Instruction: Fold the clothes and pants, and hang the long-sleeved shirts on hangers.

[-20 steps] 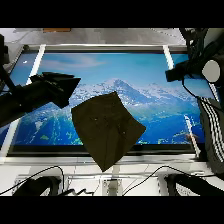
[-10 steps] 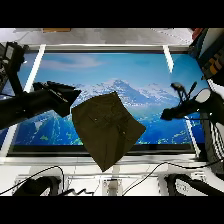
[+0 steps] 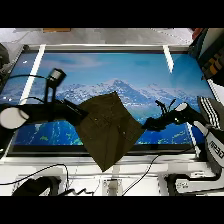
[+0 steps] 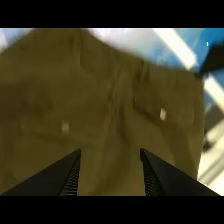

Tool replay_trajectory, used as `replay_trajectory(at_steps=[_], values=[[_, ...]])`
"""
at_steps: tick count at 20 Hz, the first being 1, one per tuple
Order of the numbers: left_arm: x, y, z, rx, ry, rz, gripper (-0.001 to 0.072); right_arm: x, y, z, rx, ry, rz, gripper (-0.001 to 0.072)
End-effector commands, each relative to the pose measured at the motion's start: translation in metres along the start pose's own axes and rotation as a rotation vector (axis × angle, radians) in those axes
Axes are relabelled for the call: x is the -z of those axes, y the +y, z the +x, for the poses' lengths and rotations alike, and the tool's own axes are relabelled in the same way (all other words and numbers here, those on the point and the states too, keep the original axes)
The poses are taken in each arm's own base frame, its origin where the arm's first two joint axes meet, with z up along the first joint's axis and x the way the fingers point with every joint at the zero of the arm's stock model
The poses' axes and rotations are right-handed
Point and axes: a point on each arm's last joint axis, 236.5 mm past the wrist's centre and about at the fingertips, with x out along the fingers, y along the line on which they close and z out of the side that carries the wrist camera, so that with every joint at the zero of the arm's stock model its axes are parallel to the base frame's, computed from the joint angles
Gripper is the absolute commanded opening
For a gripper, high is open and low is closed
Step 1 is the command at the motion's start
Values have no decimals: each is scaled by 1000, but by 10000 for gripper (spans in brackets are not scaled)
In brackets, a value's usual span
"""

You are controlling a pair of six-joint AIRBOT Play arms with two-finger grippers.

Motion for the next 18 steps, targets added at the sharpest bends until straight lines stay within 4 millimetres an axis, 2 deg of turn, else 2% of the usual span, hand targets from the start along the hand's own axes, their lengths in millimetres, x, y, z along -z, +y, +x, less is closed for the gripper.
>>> replay_trajectory(at_steps=[1,4,6,7,8,12,15,18], values=[[38,4,27,30,147,-40,443,-15,1,14,-47,-3,36,458],[52,8,40,37,199,-61,443,-10,3,17,-68,28,23,444],[64,10,48,42,236,-76,443,4,11,18,-106,91,-27,301],[72,10,52,45,256,-84,443,6,17,17,-131,97,-65,198],[81,11,56,48,277,-93,443,6,24,16,-162,91,-85,51],[126,10,65,63,380,-133,443,-8,55,5,-269,15,-127,36],[169,8,69,69,448,-167,443,-15,62,-5,-257,-33,-152,36],[202,-6,68,101,468,-235,443,-16,64,-8,-256,-44,-159,36]])
